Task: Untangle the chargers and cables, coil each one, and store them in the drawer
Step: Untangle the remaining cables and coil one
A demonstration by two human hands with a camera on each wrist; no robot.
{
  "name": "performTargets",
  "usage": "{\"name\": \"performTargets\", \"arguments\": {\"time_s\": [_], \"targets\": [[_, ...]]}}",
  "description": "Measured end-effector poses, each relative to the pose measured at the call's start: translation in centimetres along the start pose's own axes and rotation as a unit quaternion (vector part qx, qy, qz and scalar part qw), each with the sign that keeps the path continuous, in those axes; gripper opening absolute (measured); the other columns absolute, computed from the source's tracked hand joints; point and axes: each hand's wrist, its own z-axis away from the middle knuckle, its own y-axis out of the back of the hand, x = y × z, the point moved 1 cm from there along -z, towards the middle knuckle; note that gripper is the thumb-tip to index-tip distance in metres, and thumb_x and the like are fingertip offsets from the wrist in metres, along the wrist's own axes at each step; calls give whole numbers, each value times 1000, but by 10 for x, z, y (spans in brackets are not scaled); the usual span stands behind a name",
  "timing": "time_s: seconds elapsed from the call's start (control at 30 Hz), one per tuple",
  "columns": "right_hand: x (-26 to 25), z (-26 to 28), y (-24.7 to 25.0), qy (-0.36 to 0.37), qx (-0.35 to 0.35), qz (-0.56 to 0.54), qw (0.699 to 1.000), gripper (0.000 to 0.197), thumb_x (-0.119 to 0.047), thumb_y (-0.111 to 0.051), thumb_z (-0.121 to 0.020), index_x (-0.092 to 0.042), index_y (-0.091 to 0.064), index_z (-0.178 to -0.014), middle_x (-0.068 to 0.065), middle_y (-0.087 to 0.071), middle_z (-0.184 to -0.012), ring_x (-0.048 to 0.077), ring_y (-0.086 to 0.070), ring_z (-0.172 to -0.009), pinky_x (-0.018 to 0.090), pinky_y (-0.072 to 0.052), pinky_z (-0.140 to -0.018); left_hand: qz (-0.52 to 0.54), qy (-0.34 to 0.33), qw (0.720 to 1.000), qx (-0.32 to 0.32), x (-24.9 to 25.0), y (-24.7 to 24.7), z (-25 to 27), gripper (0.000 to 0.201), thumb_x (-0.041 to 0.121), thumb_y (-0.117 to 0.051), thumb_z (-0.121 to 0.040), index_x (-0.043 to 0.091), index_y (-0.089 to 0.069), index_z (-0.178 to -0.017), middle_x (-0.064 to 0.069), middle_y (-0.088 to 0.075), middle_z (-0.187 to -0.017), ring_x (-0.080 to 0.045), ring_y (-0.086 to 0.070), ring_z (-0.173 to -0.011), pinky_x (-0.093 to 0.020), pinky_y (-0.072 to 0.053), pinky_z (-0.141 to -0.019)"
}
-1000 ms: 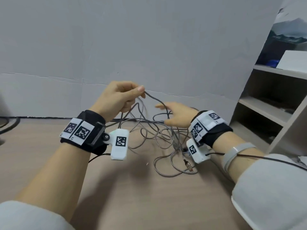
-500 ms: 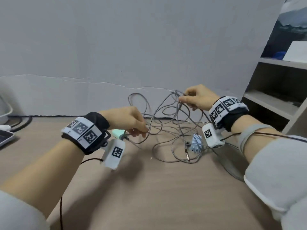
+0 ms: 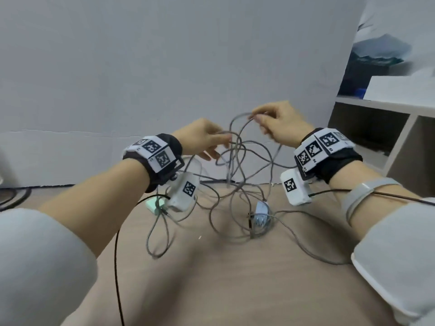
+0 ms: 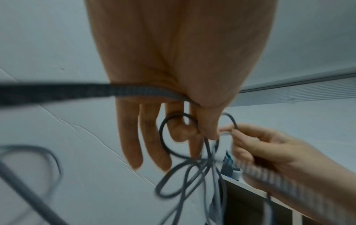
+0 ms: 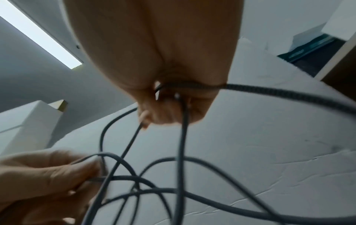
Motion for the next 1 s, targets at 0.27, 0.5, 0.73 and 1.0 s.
{"name": "performTargets", "arguments": {"time_s": [0.27, 0.5, 0.73, 1.0], "targets": [[44, 0, 44, -157, 222, 113, 956, 23, -20, -58, -96, -3, -73, -103, 16, -70, -98, 35, -63, -97, 30, -44, -82, 289, 28, 932, 215, -54, 60, 9, 30, 32, -74, -90, 5, -67, -79, -1, -66, -68, -11, -53, -54, -43, -61, -87], [62, 7, 21, -233, 93, 185, 950, 27, -6, -54, -91, -2, -74, -109, 22, -69, -117, 43, -61, -110, 44, -51, -98, 172, 123, 921, 326, -98, 59, 3, 36, 34, -68, -95, 6, -67, -73, -13, -59, -76, -8, -46, -38, -29, -61, -51], [-2, 8, -32, -67, -124, 219, 966, 75, -20, -64, -85, -27, -36, -153, 10, -26, -158, 29, -22, -147, 46, -25, -120, 94, -29, 984, 151, -43, 37, 2, 33, 34, -55, -103, 8, -65, -83, -1, -38, -63, -14, -44, -46, -35, -59, -61], [-27, 9, -82, -19, -257, 86, 962, 33, -20, -68, -90, -11, -59, -121, 8, -76, -94, 17, -74, -84, 26, -58, -70, 29, -105, 973, 205, -12, 55, 8, 31, 30, -56, -103, 10, -64, -81, -2, -43, -57, -15, -44, -40, -25, -45, -41]]}}
